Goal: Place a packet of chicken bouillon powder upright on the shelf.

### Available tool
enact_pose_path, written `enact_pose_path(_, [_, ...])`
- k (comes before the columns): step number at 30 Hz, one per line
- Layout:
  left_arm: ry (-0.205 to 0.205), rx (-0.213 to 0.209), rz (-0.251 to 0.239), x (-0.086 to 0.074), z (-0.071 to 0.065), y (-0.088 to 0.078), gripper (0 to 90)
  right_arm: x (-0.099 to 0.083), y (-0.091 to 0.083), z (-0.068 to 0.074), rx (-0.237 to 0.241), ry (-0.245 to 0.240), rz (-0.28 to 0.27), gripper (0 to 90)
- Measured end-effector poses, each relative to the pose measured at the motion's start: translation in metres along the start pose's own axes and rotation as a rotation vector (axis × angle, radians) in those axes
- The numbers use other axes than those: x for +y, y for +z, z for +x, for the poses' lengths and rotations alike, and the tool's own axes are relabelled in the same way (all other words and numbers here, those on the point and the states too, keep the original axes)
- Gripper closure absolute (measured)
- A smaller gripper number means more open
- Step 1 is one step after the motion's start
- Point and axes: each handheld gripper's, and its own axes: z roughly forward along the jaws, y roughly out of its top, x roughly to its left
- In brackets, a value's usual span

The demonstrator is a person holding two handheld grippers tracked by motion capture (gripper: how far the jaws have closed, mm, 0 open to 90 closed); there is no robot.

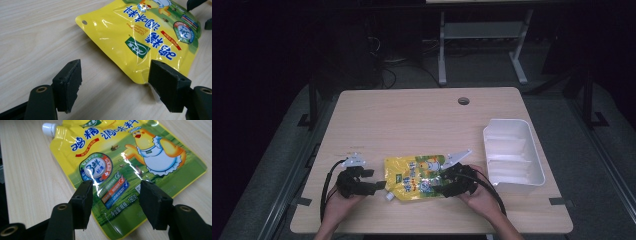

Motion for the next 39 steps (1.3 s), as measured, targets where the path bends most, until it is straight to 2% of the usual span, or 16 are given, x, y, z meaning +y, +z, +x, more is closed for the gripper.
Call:
enact_pose_path(1, [-0.015,0.004,0.003,0.003,0.0,0.003,27.4,-0.001,0.003,0.001,-0.009,-0.002,0.008,45.1])
enact_pose_path(6, [-0.034,0.018,0.019,0.012,0.002,0.009,28.8,-0.001,0.003,0.001,-0.022,0.002,0.001,47.9])
enact_pose_path(8, [-0.062,0.029,0.034,0.015,0.005,0.014,29.0,-0.002,0.004,0.002,-0.034,-0.007,0.0,49.6])
enact_pose_path(15, [-0.098,0.024,0.06,0.018,0.011,0.023,31.0,-0.002,0.005,0.005,-0.061,-0.019,0.005,52.6])
enact_pose_path(22, [-0.115,-0.017,0.066,0.022,0.01,0.03,38.9,-0.005,0.005,0.005,-0.071,-0.016,-0.012,54.3])
enact_pose_path(25, [-0.121,-0.053,0.063,0.023,0.009,0.036,43.9,-0.006,0.005,0.005,-0.071,-0.015,-0.015,54.4])
enact_pose_path(26, [-0.121,-0.053,0.063,0.023,0.009,0.036,45.2,-0.006,0.005,0.005,-0.071,-0.015,-0.015,54.4])
enact_pose_path(27, [-0.131,-0.075,0.06,0.024,0.008,0.038,45.9,-0.007,0.006,0.005,-0.072,-0.012,-0.019,54.4])
enact_pose_path(30, [-0.136,-0.09,0.061,0.025,0.006,0.041,48.0,-0.007,0.006,0.005,-0.074,-0.012,-0.021,54.4])
enact_pose_path(31, [-0.134,-0.128,0.069,0.025,0.005,0.043,52.7,-0.007,0.006,0.005,-0.075,-0.012,-0.024,54.4])
enact_pose_path(34, [-0.131,-0.153,0.07,0.025,0.002,0.046,59.0,-0.008,0.006,0.005,-0.073,-0.013,-0.028,54.4])
enact_pose_path(36, [-0.132,-0.174,0.062,0.026,0.001,0.047,68.2,-0.009,0.006,0.005,-0.072,-0.013,-0.032,54.4])
enact_pose_path(38, [-0.126,-0.169,0.064,0.027,0.0,0.047,70.4,-0.009,0.006,0.005,-0.072,-0.011,-0.033,54.4])
enact_pose_path(39, [-0.118,-0.159,0.066,0.027,-0.001,0.047,74.9,-0.009,0.006,0.005,-0.07,-0.01,-0.035,54.3])
